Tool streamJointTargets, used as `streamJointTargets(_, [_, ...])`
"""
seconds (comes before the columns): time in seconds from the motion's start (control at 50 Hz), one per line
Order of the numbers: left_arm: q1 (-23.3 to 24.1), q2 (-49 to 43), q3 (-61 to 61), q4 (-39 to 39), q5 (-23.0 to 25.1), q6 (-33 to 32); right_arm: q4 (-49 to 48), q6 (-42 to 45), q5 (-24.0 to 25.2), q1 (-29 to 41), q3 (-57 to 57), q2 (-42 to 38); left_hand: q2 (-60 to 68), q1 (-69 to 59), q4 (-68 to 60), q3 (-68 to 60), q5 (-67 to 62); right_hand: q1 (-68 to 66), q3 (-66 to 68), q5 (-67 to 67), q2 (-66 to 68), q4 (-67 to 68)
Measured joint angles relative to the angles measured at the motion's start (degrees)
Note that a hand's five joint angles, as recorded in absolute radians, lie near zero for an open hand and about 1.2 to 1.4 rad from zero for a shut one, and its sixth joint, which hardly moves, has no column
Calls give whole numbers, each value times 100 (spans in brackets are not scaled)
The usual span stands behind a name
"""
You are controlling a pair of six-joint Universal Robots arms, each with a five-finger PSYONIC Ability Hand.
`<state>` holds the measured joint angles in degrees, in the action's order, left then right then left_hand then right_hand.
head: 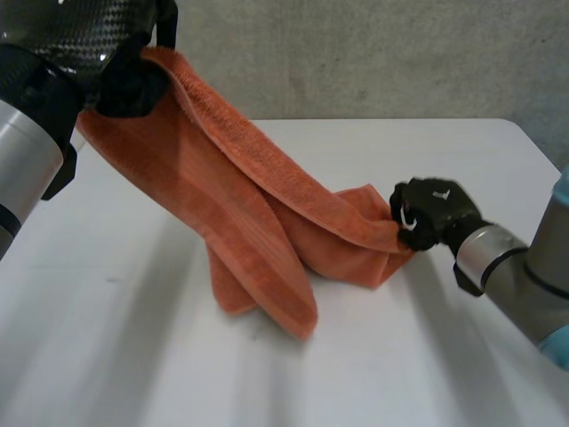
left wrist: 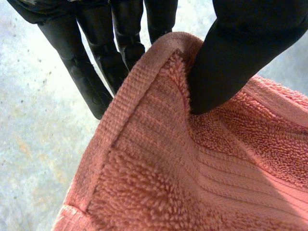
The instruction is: Fold the laundry
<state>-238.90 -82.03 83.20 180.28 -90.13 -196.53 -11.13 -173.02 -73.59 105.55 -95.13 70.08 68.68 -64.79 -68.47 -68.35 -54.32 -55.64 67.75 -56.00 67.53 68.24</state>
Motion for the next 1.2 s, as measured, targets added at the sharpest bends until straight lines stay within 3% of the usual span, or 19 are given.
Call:
streamJointTargets(0.06, [-77, 2, 98, 6, -9, 1, 104, 54, -50, -30, 88, 165, 0, 0, 0, 0, 0, 0, 0, -3, 0, 0])
streamJointTargets(0.14, [-465, 1, 343, 1, 26, 0, 566, 362, 16, -299, 287, 965, 1, 0, 0, 0, 0, 0, 3, -16, 0, 1])
streamJointTargets(0.28, [-1061, -9, 762, -1, 217, 7, 1451, 812, 431, -592, 444, 1698, 2, 0, 0, 0, 0, 0, -31, -22, -23, -49])
streamJointTargets(0.36, [-1149, -33, 902, 6, 322, 13, 1767, 896, 599, -602, 407, 1518, 2, 0, 0, 0, 0, 894, -1082, 898, -1064, -1126])
streamJointTargets(0.38, [-1166, -48, 973, 13, 366, 17, 1889, 919, 643, -595, 393, 1306, 3, 0, 0, 0, 0, 2029, -2537, 2298, -2550, -2581])
streamJointTargets(0.4, [-1170, -55, 1003, 16, 383, 19, 1938, 926, 656, -589, 384, 1189, 3, 0, 0, 0, 0, 2437, -3122, 2927, -3112, -3179])
streamJointTargets(0.64, [-1156, -222, 1040, 46, 413, 53, 2019, 988, 653, -622, 277, 588, 3, 0, 0, 0, 0, 3450, -4383, 4268, -4324, -4502])
streamJointTargets(1.0, [-992, -230, 342, 6, 382, 286, 1362, 1025, 710, -645, -1357, 790, 4, 0, 0, 0, 0, 3350, -4194, 3988, -4262, -4197])
streamJointTargets(1.06, [-977, -214, 336, 2, 385, 312, 1143, 1224, 731, -649, -1560, 791, 4, 0, 0, 0, 0, 2855, -3598, 3539, -3593, -3637])
streamJointTargets(1.2, [-979, -247, 458, 5, 391, 334, 681, 1913, 691, -722, -1875, 765, 4, 0, 0, 0, 0, 2791, -3488, 3434, -3491, -3559])
